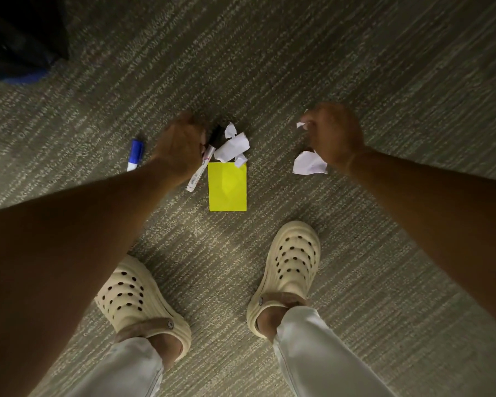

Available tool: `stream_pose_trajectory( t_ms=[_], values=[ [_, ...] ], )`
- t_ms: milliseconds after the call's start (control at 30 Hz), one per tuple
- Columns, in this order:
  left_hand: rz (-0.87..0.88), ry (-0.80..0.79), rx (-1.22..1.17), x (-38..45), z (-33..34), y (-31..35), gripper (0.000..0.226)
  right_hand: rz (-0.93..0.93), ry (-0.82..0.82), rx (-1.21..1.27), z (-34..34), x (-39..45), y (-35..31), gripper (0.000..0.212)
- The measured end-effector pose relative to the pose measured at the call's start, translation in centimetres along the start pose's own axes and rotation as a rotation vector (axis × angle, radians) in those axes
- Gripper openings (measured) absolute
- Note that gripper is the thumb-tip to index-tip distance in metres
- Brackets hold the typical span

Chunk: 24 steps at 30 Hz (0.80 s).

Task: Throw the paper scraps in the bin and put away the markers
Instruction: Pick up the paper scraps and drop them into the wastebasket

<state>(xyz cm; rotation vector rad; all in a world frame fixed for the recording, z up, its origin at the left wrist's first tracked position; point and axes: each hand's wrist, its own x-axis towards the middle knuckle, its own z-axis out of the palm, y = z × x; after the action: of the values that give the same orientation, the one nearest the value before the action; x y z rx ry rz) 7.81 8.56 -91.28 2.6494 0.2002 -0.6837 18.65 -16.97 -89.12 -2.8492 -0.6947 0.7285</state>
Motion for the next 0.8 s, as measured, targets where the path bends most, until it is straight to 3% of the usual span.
stream_pose_trajectory(
  t_ms=[100, 267, 433, 667, 800],
  values=[
    [-0.052, -0.017, -0.028, 0.2, -0.2, 0.1, 0.022, 0.001, -0.081, 0.003, -1.3, -1.2, 1.0, 0.023],
    [-0.066, -0.01, -0.006, 0.1, -0.4, 0.3, 0.022, 0.019, -0.233, -0.052, -0.9, -3.8, 1.0, 0.037],
    [-0.084, -0.028, 0.032, -0.5, -0.4, -0.3, 0.025, 0.045, -0.101, -0.079, 0.9, -4.3, 1.2, 0.023],
    [-0.031, 0.127, -0.034, -1.3, -1.2, -0.2, 0.028, -0.028, -0.198, -0.136, 2.4, -6.3, -0.3, 0.074],
    [0.017, 0.152, -0.151, -2.5, -1.6, 1.5, 0.024, 0.009, -0.2, -0.126, 3.0, -6.6, -0.5, 0.058]
  ],
)
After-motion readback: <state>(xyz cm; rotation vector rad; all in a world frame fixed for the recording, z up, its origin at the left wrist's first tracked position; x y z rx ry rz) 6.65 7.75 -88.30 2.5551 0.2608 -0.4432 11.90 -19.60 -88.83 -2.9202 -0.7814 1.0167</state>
